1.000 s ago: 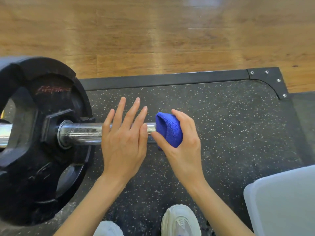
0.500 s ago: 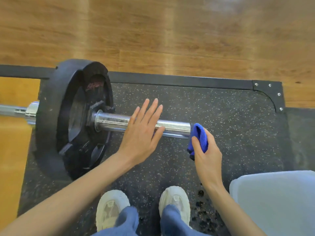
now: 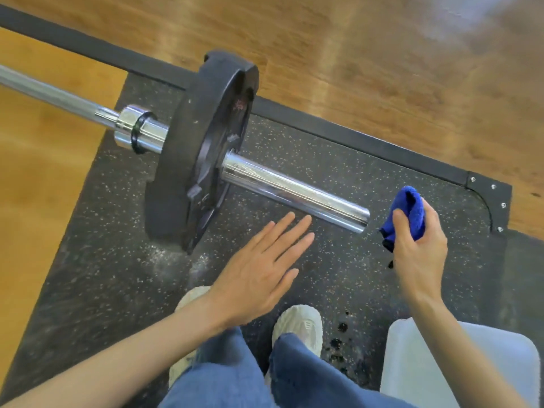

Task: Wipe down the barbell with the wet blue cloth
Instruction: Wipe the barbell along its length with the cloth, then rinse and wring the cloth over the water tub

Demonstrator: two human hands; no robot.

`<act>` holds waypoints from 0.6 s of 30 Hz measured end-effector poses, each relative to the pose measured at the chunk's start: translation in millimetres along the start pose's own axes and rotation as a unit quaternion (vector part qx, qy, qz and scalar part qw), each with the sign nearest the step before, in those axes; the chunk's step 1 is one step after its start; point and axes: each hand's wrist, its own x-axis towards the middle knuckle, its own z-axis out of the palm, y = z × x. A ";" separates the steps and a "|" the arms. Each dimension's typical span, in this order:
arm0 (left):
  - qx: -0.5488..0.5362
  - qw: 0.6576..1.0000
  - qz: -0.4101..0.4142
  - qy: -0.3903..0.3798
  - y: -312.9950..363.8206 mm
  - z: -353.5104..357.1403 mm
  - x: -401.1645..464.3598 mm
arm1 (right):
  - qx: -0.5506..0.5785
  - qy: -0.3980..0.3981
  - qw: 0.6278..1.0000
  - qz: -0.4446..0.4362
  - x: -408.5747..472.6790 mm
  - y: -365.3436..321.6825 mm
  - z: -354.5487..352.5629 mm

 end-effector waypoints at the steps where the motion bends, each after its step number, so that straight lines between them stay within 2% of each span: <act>1: 0.001 1.000 -0.006 -0.004 0.9 -4.6 -9.5 | 0.001 -0.003 1.000 -0.006 -1.5 -6.4 -0.7; 9: 0.034 0.997 -0.060 -0.030 16.2 -77.0 -44.2 | -0.015 -0.043 0.999 -0.013 -24.0 -63.8 -11.7; 18: 0.108 0.990 -0.044 -0.077 56.8 -199.2 -25.5 | -0.037 -0.084 0.996 -0.022 -67.9 -136.7 -69.0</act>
